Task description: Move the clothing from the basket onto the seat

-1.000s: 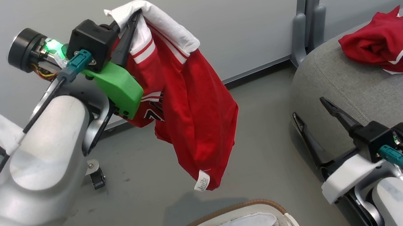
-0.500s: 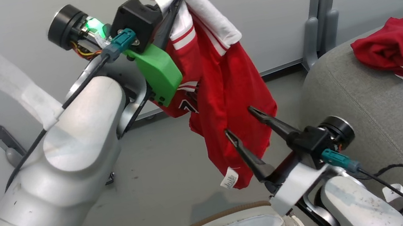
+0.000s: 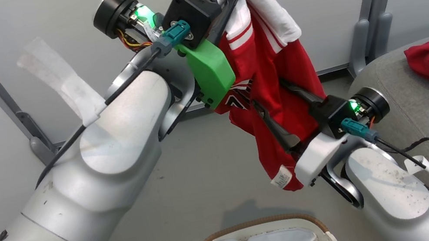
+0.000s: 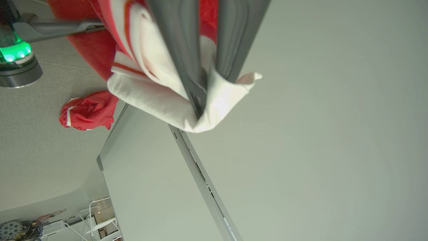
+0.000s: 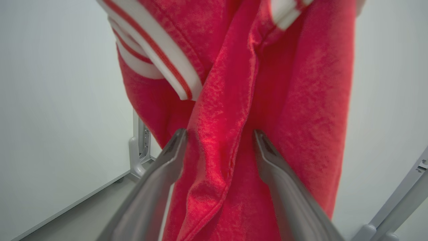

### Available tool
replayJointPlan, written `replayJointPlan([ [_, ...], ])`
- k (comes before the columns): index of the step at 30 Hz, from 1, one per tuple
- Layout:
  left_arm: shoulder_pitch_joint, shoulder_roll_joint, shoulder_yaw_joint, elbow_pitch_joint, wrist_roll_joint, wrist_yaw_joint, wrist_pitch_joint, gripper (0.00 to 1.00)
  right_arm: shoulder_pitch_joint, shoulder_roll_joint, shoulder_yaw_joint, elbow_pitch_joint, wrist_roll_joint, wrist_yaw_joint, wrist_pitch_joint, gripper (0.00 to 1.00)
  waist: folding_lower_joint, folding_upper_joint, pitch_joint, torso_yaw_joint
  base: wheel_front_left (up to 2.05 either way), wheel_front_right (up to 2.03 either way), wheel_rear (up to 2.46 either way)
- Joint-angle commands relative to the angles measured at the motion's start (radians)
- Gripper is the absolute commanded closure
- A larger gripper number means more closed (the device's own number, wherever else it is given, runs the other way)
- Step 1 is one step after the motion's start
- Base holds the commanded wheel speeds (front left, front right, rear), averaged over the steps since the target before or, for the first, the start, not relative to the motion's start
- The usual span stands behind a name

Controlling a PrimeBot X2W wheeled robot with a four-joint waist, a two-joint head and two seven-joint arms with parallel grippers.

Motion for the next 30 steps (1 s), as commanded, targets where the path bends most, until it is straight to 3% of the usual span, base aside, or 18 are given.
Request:
replayJointPlan([
  [1, -0.019, -0.007, -0.002, -0.004, -0.007, -0.002, 0.001, 1.00, -0.016, -0.002, -0.013, 0.012, -0.009, -0.001, -0.002, 0.00, 0.0000, 0.0000, 0.000, 0.014, 0.00, 0.00, 0.00],
  [6, -0.023, -0.020, -0.012, -0.018, -0.021, -0.002, 0.002, 1.00, -0.052, -0.002, -0.026, 0.044, -0.033, -0.001, -0.002, 0.00, 0.0000, 0.0000, 0.001, 0.032, 0.00, 0.00, 0.00],
  [12, -0.021, -0.031, -0.014, -0.033, -0.040, -0.002, 0.001, 1.00, -0.107, -0.002, -0.065, 0.098, -0.163, -0.001, -0.002, 0.04, 0.0000, 0.0000, 0.006, 0.046, 0.00, 0.00, 0.00],
  [13, -0.019, -0.031, -0.014, -0.034, -0.044, -0.001, 0.001, 1.00, -0.113, -0.002, -0.072, 0.103, -0.174, -0.001, -0.002, 0.64, 0.0000, 0.0000, 0.007, 0.048, 0.00, 0.00, 0.00],
  [14, -0.013, -0.031, -0.012, -0.035, -0.048, 0.000, 0.000, 1.00, -0.117, -0.002, -0.081, 0.107, -0.181, -0.001, -0.002, 0.87, 0.0000, 0.0000, 0.009, 0.049, 0.00, 0.00, 0.00],
  [15, -0.007, -0.029, -0.011, -0.035, -0.051, 0.001, -0.002, 1.00, -0.118, -0.002, -0.088, 0.110, -0.181, -0.001, -0.002, 1.00, 0.0000, 0.0000, 0.011, 0.050, 0.00, 0.00, 0.00],
  [24, 0.089, 0.011, 0.003, -0.003, -0.085, 0.013, -0.047, 1.00, -0.107, -0.002, -0.135, 0.095, -0.109, -0.001, -0.002, 1.00, 0.0000, 0.0000, 0.030, 0.031, 0.00, 0.00, 0.00],
  [25, 0.102, 0.014, 0.004, 0.001, -0.088, 0.015, -0.060, 0.96, -0.103, -0.003, -0.139, 0.092, -0.103, -0.001, -0.002, 1.00, 0.0000, 0.0000, 0.032, 0.029, 0.00, 0.00, 0.00],
  [26, 0.121, 0.020, 0.006, 0.010, -0.096, 0.016, -0.072, 0.82, -0.100, -0.002, -0.143, 0.088, -0.097, -0.001, -0.002, 1.00, 0.0000, 0.0000, 0.034, 0.025, 0.00, 0.00, 0.00],
  [28, 0.152, 0.029, 0.006, 0.023, -0.101, 0.018, -0.096, 0.66, -0.096, -0.002, -0.155, 0.078, -0.089, -0.001, -0.002, 1.00, 0.0000, 0.0000, 0.039, 0.019, 0.00, 0.00, 0.00],
  [29, 0.166, 0.032, 0.009, 0.030, -0.108, 0.022, -0.108, 0.51, -0.095, -0.002, -0.161, 0.073, -0.085, -0.001, -0.002, 1.00, 0.0000, 0.0000, 0.040, 0.017, 0.00, 0.00, 0.00],
  [30, 0.184, 0.034, 0.012, 0.038, -0.112, 0.024, -0.124, 0.17, -0.094, -0.002, -0.167, 0.067, -0.083, -0.001, -0.002, 1.00, 0.0000, 0.0000, 0.042, 0.013, 0.00, 0.00, 0.00],
])
